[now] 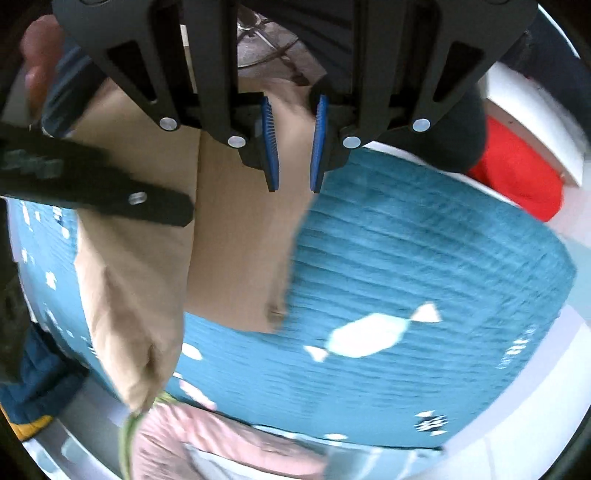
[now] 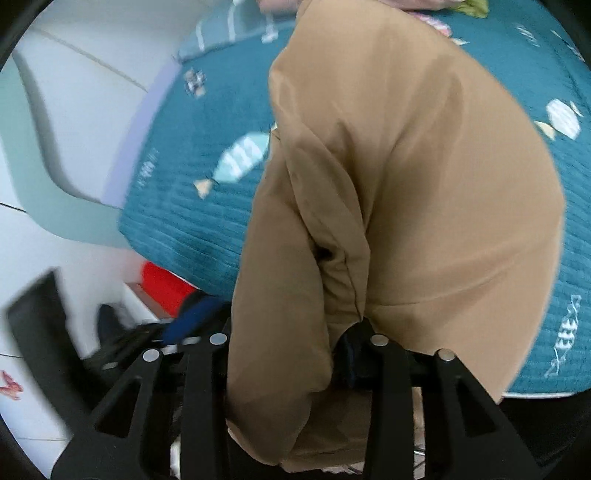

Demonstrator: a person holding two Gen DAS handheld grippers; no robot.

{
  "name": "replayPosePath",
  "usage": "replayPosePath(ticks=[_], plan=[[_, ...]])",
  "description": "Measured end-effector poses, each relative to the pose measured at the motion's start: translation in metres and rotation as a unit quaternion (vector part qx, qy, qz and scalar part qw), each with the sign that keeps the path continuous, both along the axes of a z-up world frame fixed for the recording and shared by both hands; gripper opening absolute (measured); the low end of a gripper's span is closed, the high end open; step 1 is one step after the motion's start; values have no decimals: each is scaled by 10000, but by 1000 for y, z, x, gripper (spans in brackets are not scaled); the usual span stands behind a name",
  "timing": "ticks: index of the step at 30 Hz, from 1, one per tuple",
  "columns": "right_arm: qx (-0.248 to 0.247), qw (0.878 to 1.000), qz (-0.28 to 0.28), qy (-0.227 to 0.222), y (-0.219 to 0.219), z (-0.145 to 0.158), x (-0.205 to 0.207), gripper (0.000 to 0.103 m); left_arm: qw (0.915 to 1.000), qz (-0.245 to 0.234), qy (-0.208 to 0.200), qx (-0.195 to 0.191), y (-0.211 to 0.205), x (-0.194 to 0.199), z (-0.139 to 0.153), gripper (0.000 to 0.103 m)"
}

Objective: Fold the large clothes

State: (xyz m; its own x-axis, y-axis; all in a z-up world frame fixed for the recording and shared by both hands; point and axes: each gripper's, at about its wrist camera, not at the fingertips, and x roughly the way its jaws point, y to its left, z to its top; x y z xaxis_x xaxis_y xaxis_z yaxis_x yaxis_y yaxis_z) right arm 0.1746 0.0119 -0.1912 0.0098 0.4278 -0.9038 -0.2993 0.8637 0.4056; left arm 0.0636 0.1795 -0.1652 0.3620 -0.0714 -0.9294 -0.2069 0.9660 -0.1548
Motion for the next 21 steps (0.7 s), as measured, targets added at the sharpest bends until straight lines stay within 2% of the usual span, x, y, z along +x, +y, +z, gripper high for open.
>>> replayPosePath(ticks=[2, 3, 4, 5, 7, 8, 10, 11, 12, 14, 17, 19, 21], plan=[[7, 9999, 88, 111, 14, -13, 2, 52, 9997, 151, 45, 183, 11, 1, -4, 23], [143, 9996, 87, 235, 19, -18, 3, 57, 9997, 211, 51, 134, 17, -1, -4, 23], [329, 9988, 114, 345, 21, -21, 2, 68, 9996, 288, 65, 39, 23, -4, -5, 23], [634, 9964, 225, 523, 27, -24, 3, 74, 9993, 369, 86, -33, 29, -7, -6, 23], [953, 9917, 418, 753, 37, -26, 6, 74, 9986, 511, 109, -5, 38, -13, -4, 25], [1019, 9906, 429, 807, 37, -28, 11, 74, 9981, 601, 109, 50, 42, -15, -3, 30], [1120, 9886, 526, 863, 39, -28, 12, 74, 9966, 803, 69, 147, 47, -20, 3, 47], [1343, 9847, 519, 978, 36, -27, 13, 74, 9958, 903, -44, 139, 50, -23, 10, 53], [1611, 9792, 457, 1145, 30, -25, 12, 74, 9957, 914, -124, 92, 51, -24, 14, 53], [2260, 9595, 289, 1656, 21, -32, 14, 74, 9963, 816, -252, -4, 50, -23, 23, 53], [2916, 9287, 42, 2289, 19, -43, 13, 74, 9952, 780, -473, 352, 41, -22, 43, 53], [2900, 9311, -29, 2214, 18, -39, 14, 73, 9949, 807, -541, 256, 42, -23, 50, 54], [2625, 9473, -55, 1835, 11, -23, 14, 73, 9953, 750, -603, 74, 43, -25, 54, 53]])
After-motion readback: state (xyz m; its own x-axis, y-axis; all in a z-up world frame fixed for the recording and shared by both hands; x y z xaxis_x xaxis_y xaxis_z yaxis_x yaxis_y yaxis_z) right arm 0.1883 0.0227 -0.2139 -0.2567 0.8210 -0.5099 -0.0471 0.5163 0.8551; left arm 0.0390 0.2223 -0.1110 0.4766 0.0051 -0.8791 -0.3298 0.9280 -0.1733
